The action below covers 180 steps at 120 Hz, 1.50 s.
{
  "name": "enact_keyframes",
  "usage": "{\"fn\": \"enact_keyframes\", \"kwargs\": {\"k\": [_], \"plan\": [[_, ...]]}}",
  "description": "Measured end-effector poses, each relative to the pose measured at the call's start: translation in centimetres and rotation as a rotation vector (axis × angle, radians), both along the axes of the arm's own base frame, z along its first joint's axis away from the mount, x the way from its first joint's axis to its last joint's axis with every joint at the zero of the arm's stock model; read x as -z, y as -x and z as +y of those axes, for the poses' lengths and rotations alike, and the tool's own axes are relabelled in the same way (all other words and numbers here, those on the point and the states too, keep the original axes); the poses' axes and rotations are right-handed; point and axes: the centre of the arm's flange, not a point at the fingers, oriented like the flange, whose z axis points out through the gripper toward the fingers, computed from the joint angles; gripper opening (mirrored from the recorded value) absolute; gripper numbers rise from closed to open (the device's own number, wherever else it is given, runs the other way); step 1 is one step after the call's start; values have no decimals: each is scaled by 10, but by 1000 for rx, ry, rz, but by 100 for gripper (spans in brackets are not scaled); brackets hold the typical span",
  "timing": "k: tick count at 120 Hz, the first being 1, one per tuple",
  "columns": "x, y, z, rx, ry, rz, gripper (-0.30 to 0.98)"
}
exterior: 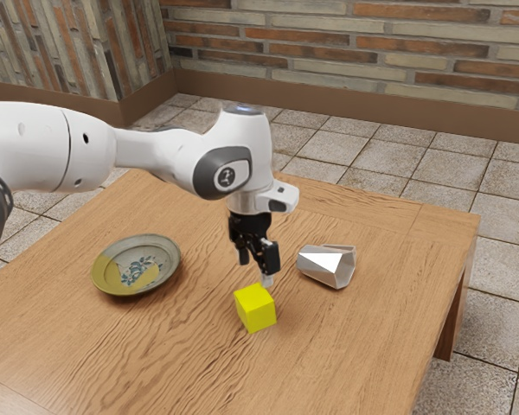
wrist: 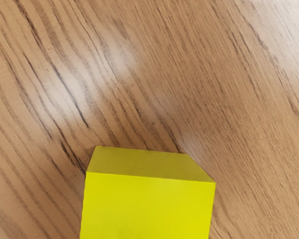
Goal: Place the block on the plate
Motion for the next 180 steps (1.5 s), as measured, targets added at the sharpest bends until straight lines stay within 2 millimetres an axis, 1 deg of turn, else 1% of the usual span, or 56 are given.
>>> {"fn": "enact_keyframes", "kwargs": {"k": [9,20,41,71,88,100,125,140,152,160,172,180], "plan": [[9,5,0,1,7,1,69],[16,8,2,-4,15,-3,69],[37,13,2,-8,34,-1,69],[58,10,11,-25,44,-4,69],[70,9,13,-30,50,1,69],[75,8,14,-34,55,3,66],[88,8,18,-51,64,21,56],[88,7,20,-59,63,19,48],[79,6,20,-62,62,5,40],[66,6,18,-62,61,-13,38],[46,12,16,-58,54,-36,37],[27,15,16,-58,50,-60,38]]}}
